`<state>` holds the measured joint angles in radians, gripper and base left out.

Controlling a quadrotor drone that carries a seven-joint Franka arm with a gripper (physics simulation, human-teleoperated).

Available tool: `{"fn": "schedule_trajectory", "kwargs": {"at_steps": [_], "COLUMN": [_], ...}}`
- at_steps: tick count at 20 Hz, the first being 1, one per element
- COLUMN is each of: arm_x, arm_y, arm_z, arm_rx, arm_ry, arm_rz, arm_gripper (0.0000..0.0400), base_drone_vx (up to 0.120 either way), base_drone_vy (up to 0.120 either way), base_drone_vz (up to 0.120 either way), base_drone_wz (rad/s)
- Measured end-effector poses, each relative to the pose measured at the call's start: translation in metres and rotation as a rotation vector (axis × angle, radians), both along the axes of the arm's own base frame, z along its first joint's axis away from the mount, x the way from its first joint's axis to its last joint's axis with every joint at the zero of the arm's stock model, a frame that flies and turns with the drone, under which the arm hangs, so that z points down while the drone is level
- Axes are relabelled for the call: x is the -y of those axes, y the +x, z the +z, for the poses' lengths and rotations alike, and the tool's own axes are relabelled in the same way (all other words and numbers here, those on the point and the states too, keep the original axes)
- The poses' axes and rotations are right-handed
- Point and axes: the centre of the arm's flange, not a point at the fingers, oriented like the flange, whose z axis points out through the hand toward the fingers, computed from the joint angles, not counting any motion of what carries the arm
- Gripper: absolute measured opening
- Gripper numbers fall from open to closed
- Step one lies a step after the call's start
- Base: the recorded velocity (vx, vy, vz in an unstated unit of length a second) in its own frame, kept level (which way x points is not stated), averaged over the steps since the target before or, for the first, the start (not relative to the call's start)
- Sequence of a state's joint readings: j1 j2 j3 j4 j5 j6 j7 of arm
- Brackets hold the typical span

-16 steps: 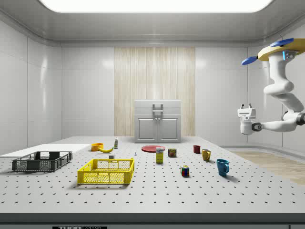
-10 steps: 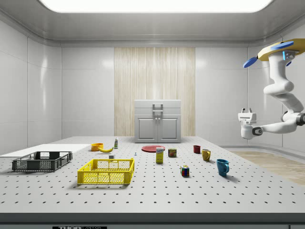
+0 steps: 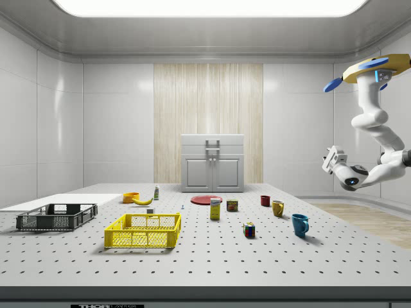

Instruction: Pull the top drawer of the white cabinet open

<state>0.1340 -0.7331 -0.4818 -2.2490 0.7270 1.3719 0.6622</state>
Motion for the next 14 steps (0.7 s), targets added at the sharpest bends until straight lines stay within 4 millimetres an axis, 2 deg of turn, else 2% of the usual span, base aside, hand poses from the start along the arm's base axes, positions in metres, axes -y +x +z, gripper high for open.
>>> {"fn": "schedule_trajectory", "kwargs": {"at_steps": [3,6,14], "arm_x": [0.009,0.012,0.014], "arm_y": [0.001,0.001,0.002], "arm_z": [-0.015,-0.025,-0.036], "arm_rx": [0.000,0.001,0.001], "arm_ry": [0.211,0.337,0.473], "arm_rz": [0.002,0.003,0.004], "arm_gripper": [0.0310,0.0308,0.0305], "base_drone_vx": [0.120,0.120,0.120], "base_drone_vy": [-0.120,-0.120,-0.120], "base_drone_vz": [0.120,0.120,0.120], "base_drone_wz": [0.000,0.000,0.000]}}
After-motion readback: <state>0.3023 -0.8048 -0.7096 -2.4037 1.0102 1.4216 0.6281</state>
